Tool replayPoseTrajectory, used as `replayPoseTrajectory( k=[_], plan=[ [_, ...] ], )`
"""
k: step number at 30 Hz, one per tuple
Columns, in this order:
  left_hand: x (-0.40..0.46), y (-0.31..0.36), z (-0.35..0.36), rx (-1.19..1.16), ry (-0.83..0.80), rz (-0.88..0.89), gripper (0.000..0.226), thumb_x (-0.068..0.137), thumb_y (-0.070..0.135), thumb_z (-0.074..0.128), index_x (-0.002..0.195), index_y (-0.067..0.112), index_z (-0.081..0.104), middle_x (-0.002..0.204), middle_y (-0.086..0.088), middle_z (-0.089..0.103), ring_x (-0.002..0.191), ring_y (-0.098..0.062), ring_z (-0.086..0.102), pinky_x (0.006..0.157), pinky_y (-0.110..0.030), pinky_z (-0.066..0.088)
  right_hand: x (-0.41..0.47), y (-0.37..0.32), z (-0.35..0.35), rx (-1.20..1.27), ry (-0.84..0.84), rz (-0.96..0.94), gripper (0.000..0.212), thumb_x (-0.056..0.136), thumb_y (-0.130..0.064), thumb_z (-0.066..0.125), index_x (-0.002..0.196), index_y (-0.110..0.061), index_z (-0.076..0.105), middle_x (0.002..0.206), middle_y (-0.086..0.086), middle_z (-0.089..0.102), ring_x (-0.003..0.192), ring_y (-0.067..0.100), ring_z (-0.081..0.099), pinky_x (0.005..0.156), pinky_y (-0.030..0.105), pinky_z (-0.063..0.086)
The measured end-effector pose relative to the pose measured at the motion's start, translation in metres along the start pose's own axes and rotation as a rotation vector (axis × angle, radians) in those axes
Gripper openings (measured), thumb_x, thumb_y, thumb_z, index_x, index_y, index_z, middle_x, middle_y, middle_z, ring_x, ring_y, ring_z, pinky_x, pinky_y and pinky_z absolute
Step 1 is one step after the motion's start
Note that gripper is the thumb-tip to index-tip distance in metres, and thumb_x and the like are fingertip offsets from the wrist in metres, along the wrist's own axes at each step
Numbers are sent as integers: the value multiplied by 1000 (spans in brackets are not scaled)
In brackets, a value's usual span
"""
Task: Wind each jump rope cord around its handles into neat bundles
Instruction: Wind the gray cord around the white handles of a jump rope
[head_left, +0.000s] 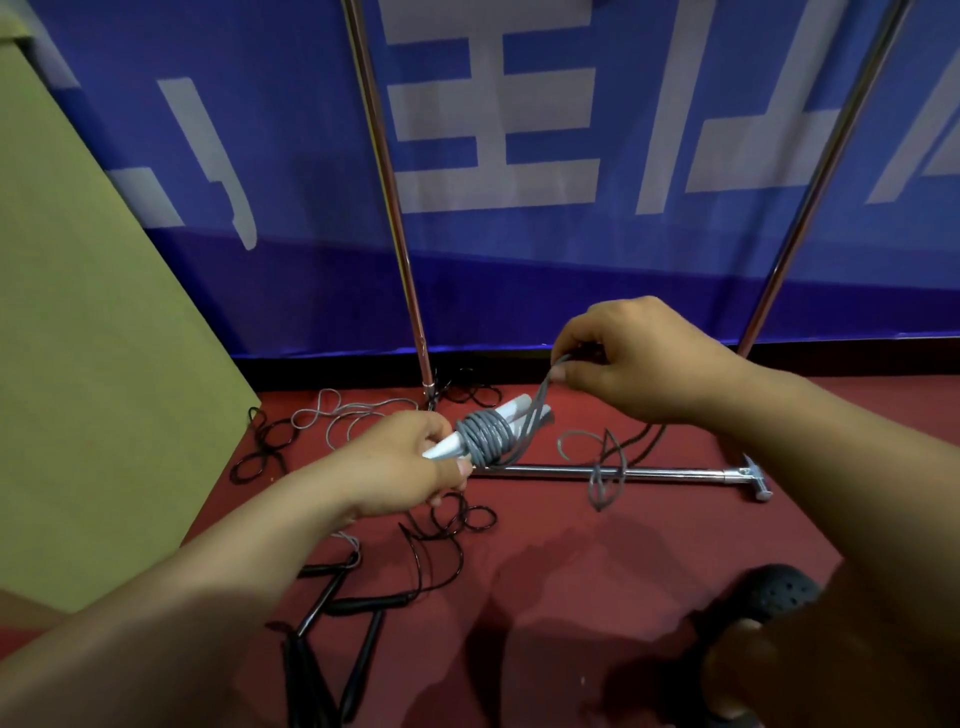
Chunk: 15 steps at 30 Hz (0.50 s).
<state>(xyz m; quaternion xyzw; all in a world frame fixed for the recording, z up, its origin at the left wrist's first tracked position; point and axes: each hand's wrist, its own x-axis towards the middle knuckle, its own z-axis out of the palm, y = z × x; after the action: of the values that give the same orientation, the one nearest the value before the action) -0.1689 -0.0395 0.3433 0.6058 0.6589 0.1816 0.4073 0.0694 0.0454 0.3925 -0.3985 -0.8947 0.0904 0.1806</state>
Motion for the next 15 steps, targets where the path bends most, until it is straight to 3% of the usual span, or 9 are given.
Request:
replayPoseTrajectory(
  k=[5, 8, 11, 15],
  plan=[
    [-5, 8, 5, 75, -68, 74, 12, 92, 13, 66, 91, 17, 55, 79, 3, 76, 74, -16, 70, 75, -40, 55, 1, 2, 1, 15, -8, 28, 13, 87, -34, 71, 94, -24, 74, 87, -12, 69, 82, 7, 62, 73, 24, 48],
    [-8, 15, 8, 143, -108, 115, 14, 95, 11, 61, 92, 18, 50, 74, 17, 73, 70, -3, 69, 70, -33, 54, 0, -1, 3, 21, -15, 17, 13, 87, -34, 71, 96, -24, 74, 84, -15, 65, 80, 5, 60, 74, 23, 48],
    [-12, 20, 9, 168, -134, 169, 15, 96, 11, 60, 93, 19, 47, 82, 10, 75, 65, -8, 64, 62, -30, 51, -1, -5, 7, 30, -32, 7, 12, 87, -33, 71, 95, -25, 74, 77, -19, 60, 75, 1, 56, 68, 15, 42],
    [-17, 26, 10, 245, -134, 252, 17, 94, 16, 61, 93, 24, 47, 81, 9, 70, 63, 0, 53, 58, -18, 40, -1, -5, 11, 77, -77, 50, 11, 87, -34, 71, 94, -26, 73, 80, -8, 73, 74, 3, 65, 64, 7, 41]
  ],
)
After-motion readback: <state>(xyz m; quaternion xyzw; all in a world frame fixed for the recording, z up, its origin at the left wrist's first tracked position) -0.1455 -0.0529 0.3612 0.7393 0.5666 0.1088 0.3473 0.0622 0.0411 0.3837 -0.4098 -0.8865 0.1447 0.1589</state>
